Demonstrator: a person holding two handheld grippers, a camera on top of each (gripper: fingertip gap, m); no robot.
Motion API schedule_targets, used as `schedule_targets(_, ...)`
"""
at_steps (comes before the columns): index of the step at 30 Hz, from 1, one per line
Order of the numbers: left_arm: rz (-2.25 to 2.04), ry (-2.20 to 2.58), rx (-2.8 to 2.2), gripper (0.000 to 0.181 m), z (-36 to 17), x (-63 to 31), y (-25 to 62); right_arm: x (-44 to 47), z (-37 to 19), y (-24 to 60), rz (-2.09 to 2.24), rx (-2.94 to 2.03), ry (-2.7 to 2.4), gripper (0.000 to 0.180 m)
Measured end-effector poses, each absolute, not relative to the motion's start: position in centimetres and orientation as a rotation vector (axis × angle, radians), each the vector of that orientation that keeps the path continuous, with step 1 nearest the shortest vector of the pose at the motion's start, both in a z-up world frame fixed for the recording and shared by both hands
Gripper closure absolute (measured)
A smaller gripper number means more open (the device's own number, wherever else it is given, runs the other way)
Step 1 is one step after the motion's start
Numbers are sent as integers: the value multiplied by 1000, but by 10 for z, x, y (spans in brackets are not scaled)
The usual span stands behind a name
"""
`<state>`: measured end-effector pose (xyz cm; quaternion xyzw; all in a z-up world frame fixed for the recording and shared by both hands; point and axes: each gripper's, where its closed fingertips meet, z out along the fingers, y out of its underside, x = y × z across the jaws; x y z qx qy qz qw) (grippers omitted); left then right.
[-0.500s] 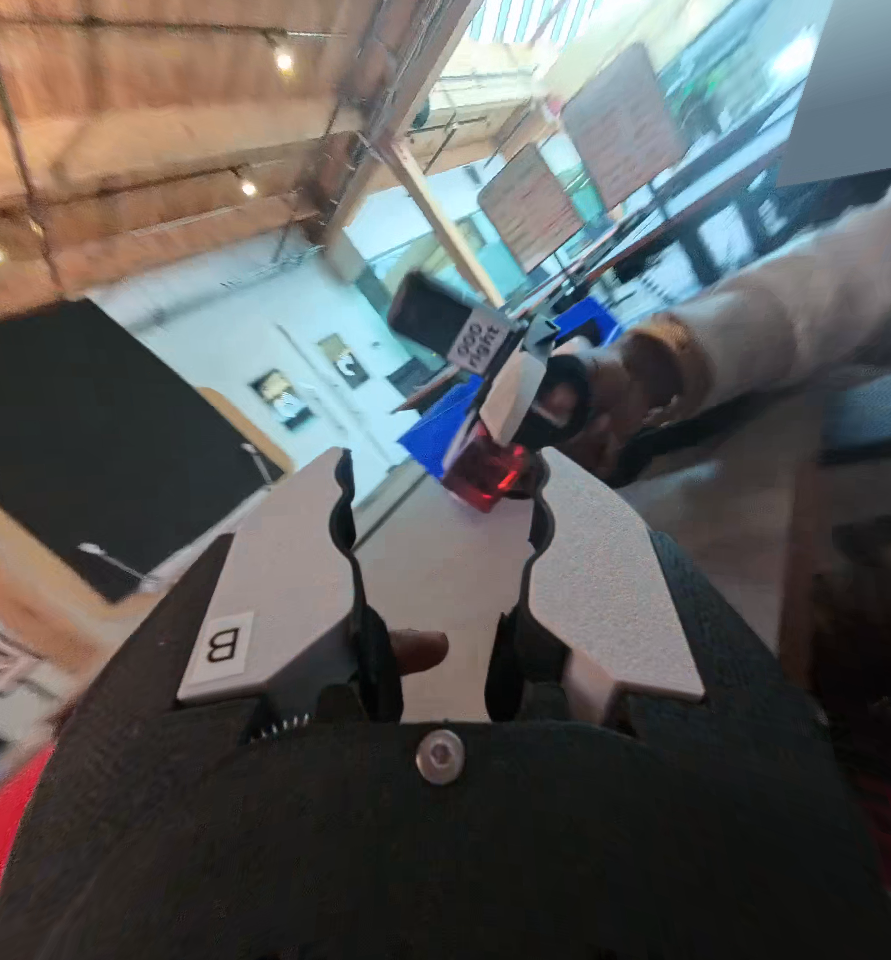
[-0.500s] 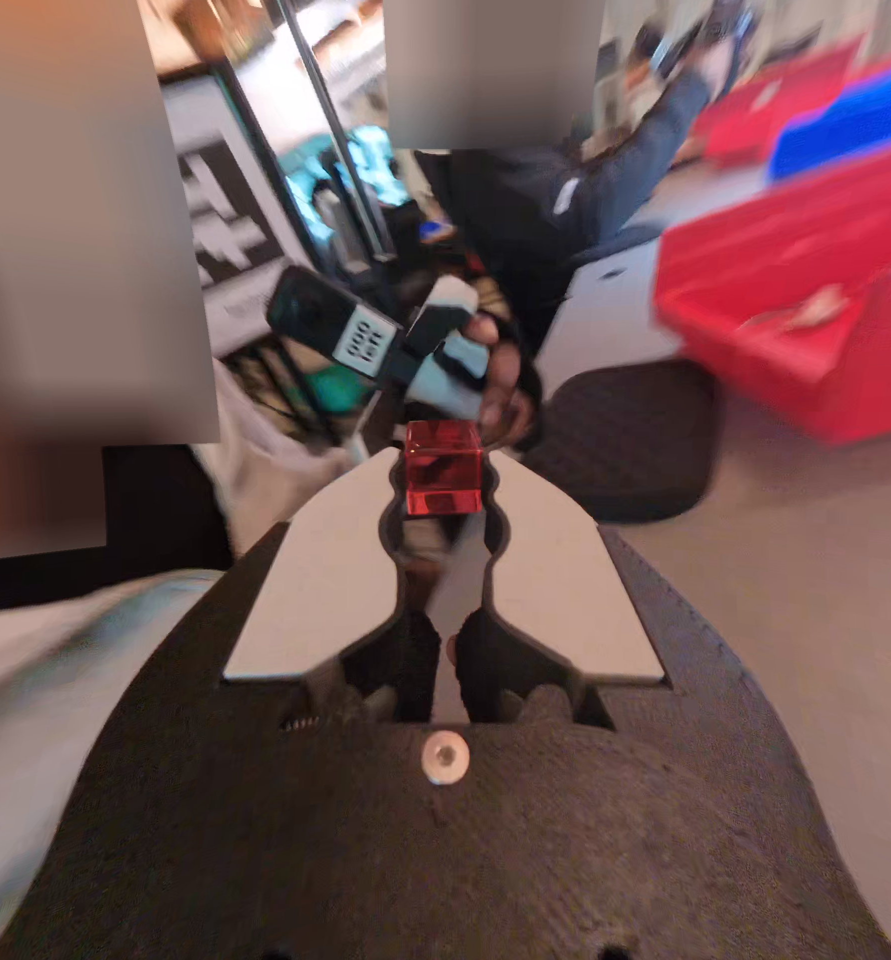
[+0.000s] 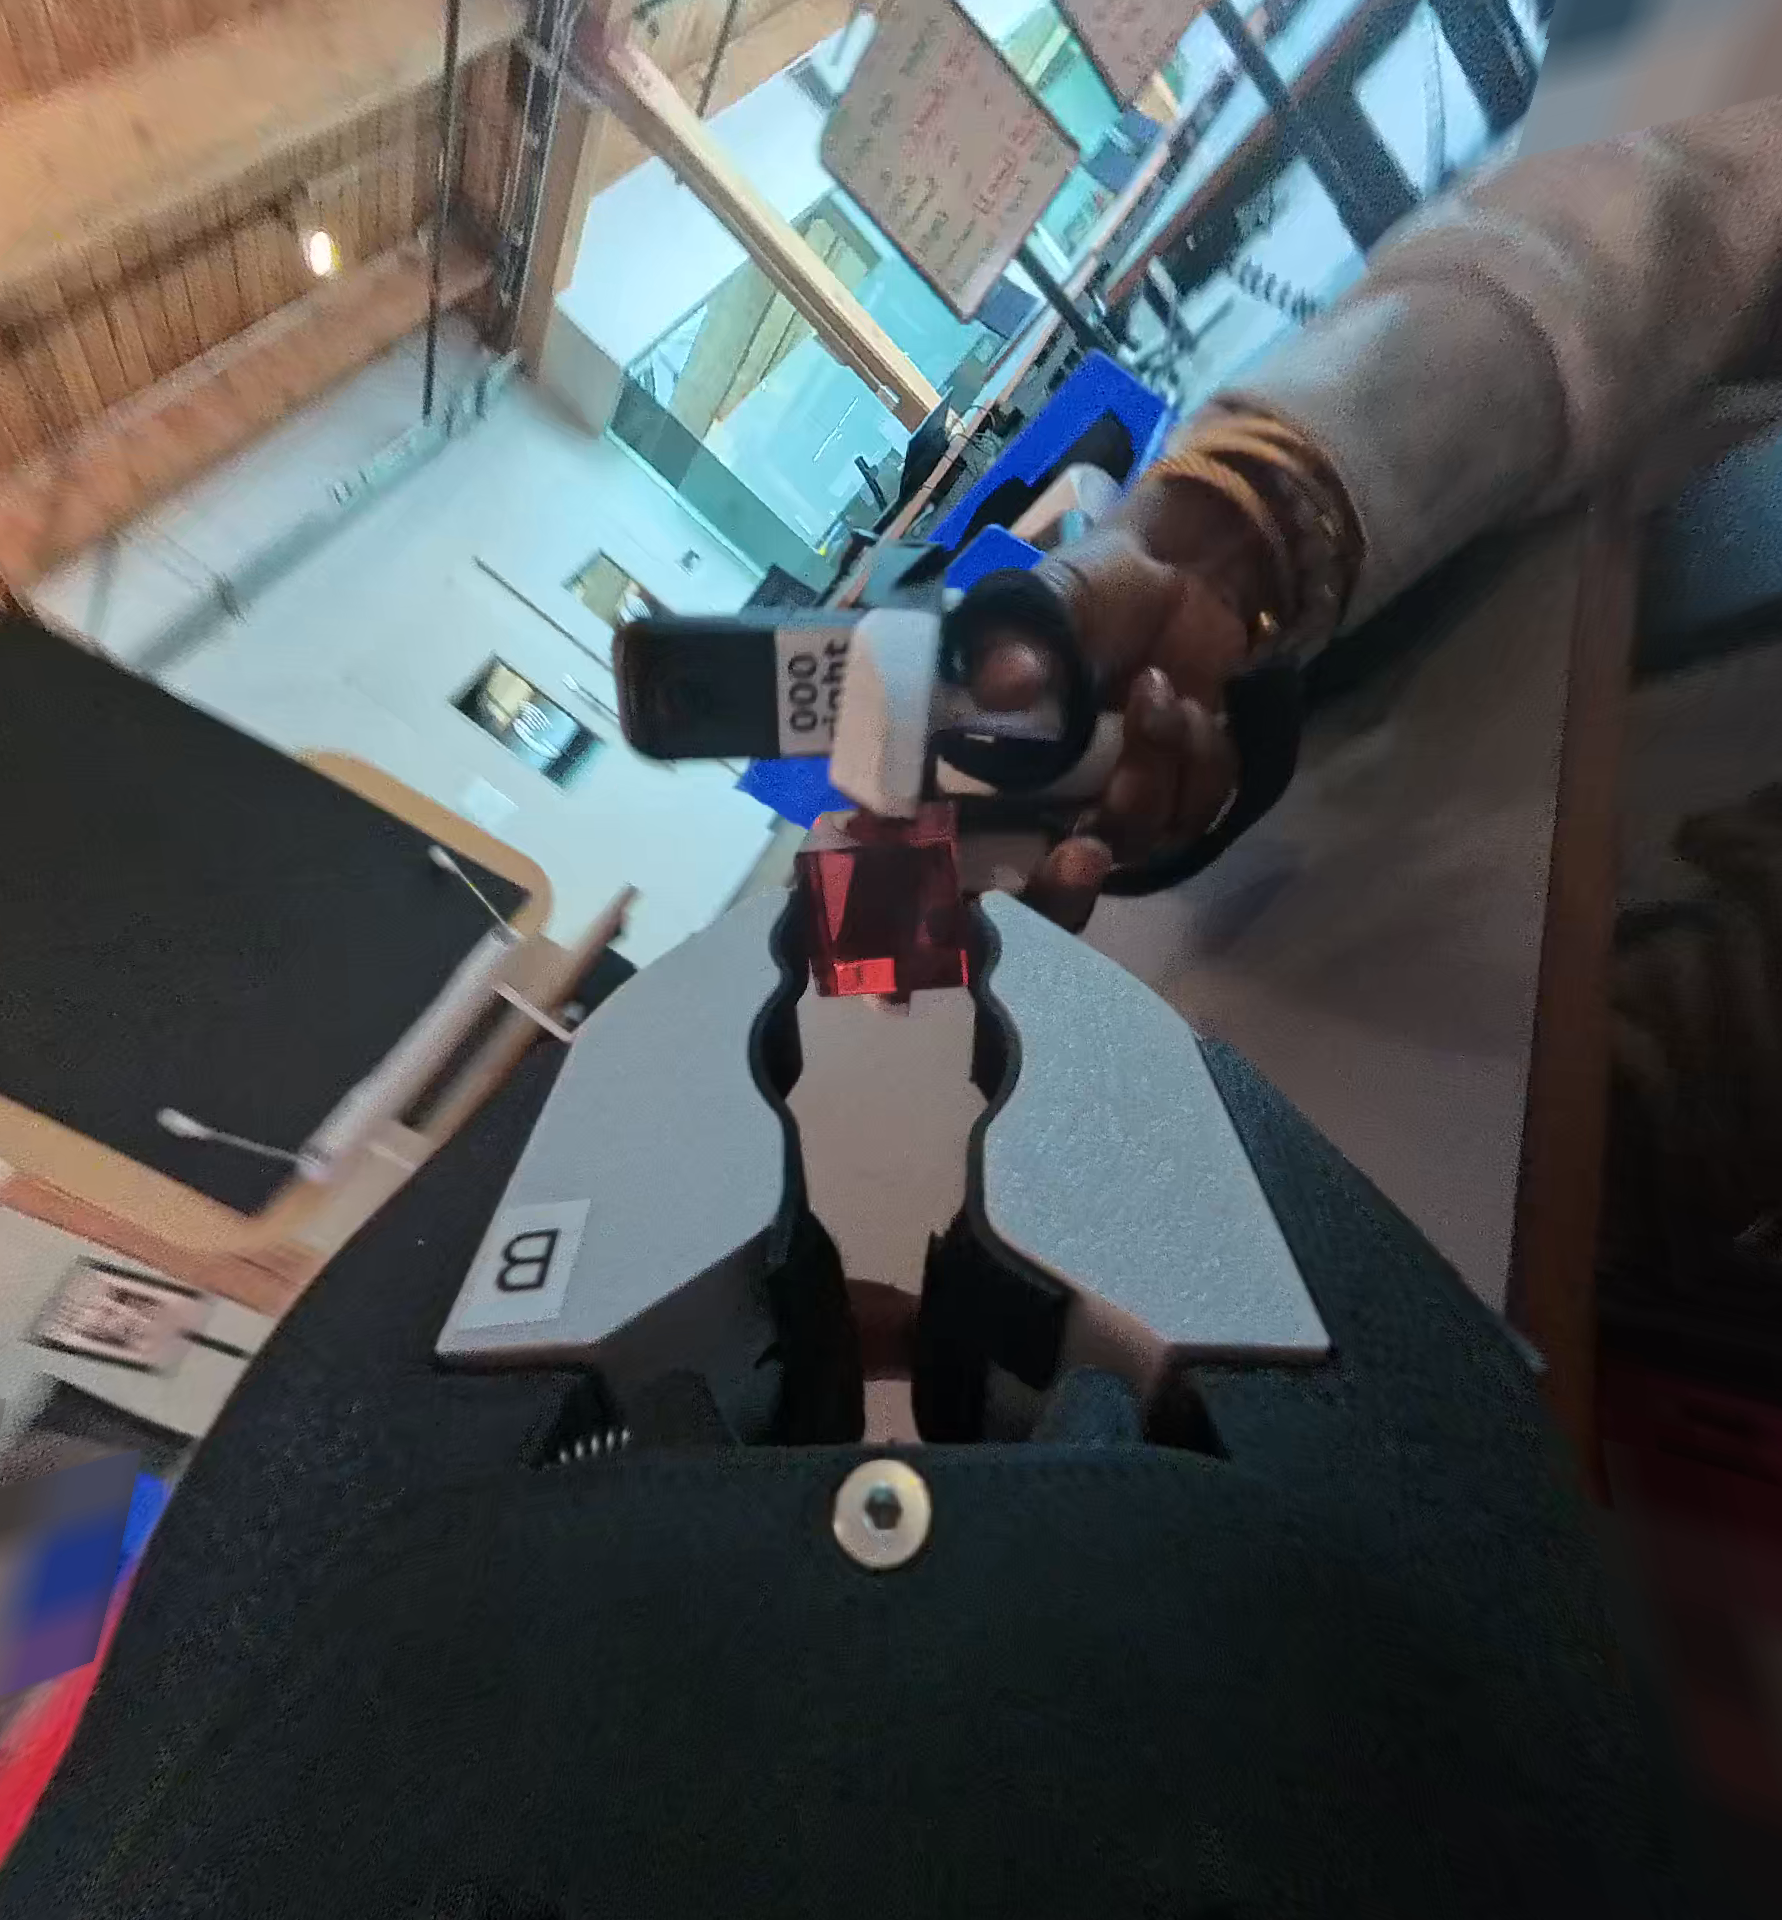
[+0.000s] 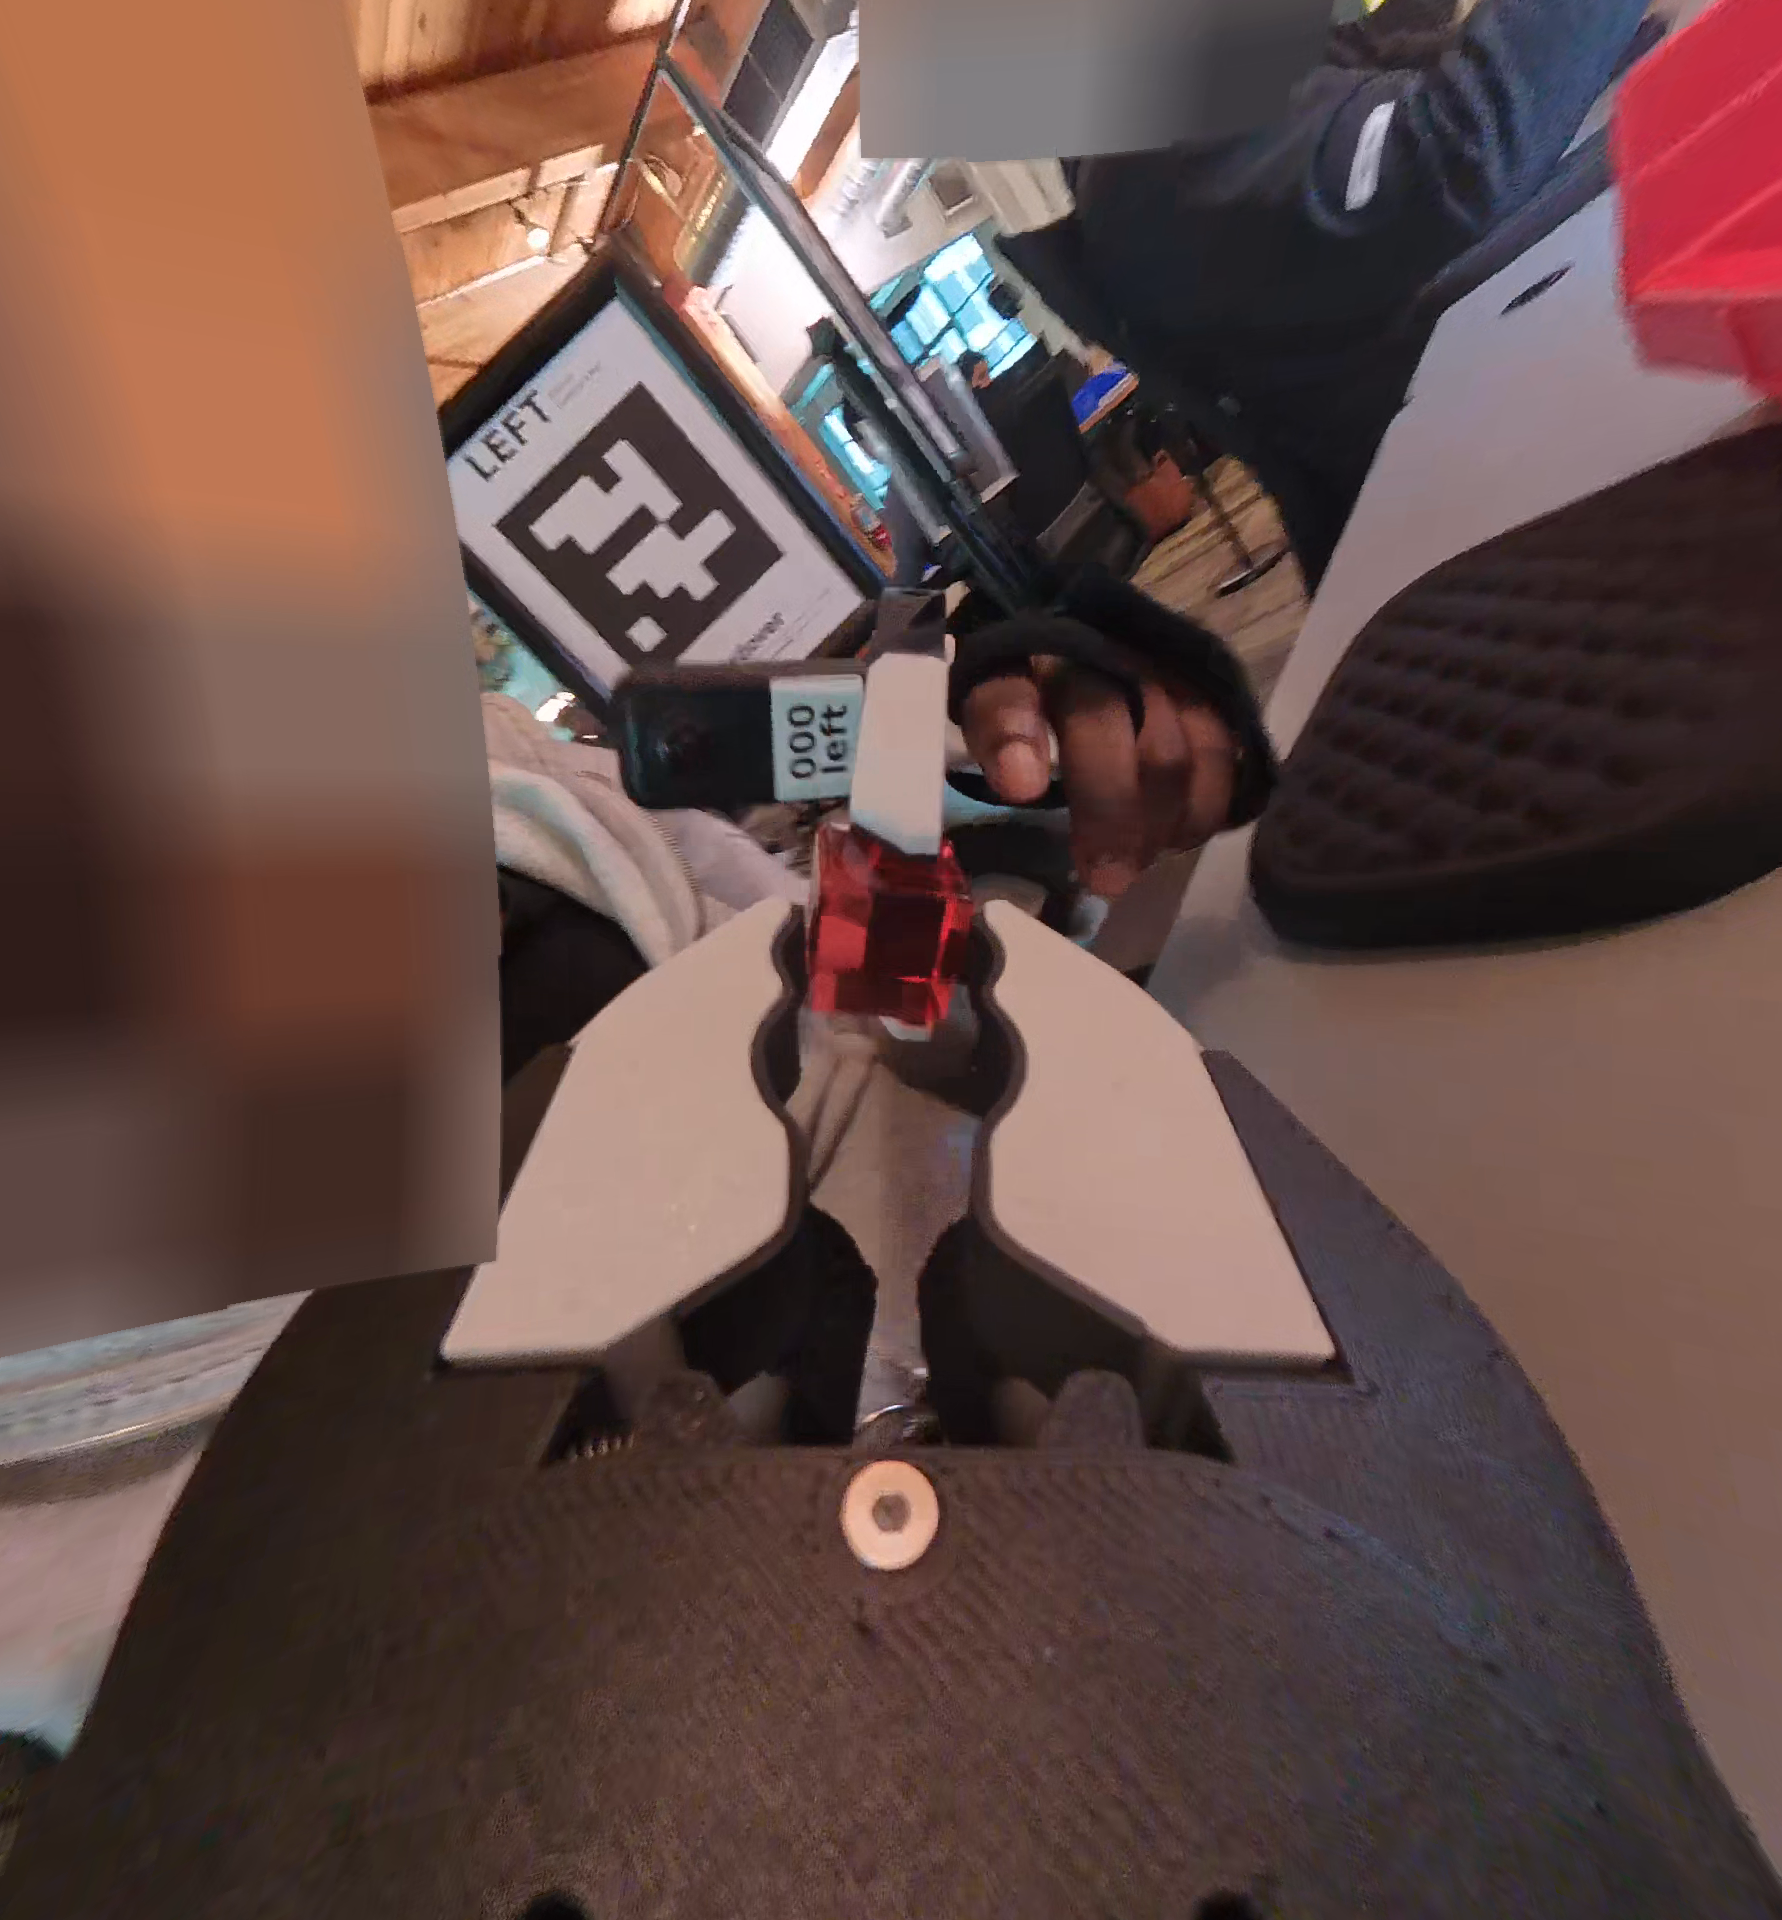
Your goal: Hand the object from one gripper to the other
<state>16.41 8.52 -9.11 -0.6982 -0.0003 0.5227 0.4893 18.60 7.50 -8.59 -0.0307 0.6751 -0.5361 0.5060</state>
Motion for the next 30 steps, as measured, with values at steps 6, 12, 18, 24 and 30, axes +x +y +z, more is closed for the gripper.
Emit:
schedule_targets(6, 399, -476, -1401, 153, -76, 166, 77, 165, -67, 71, -1948, -501, 1973, 108)
schedule_targets(12, -102, -564, -1322, 152, -83, 179, 96, 183, -68, 78, -2438, -1464, 2284, 120)
schedule_targets(18, -134, -538, -1316, 152, -82, 182, 101, 184, -81, 73, -2409, -1627, 2364, 151)
schedule_targets(24, 713, -260, -1419, 115, -66, 173, 75, 176, -76, 71, -2101, -830, 2214, 151)
schedule_targets(30, 1286, 61, -1596, 114, -74, 176, 76, 185, -82, 78, -1397, -161, 1679, 151)
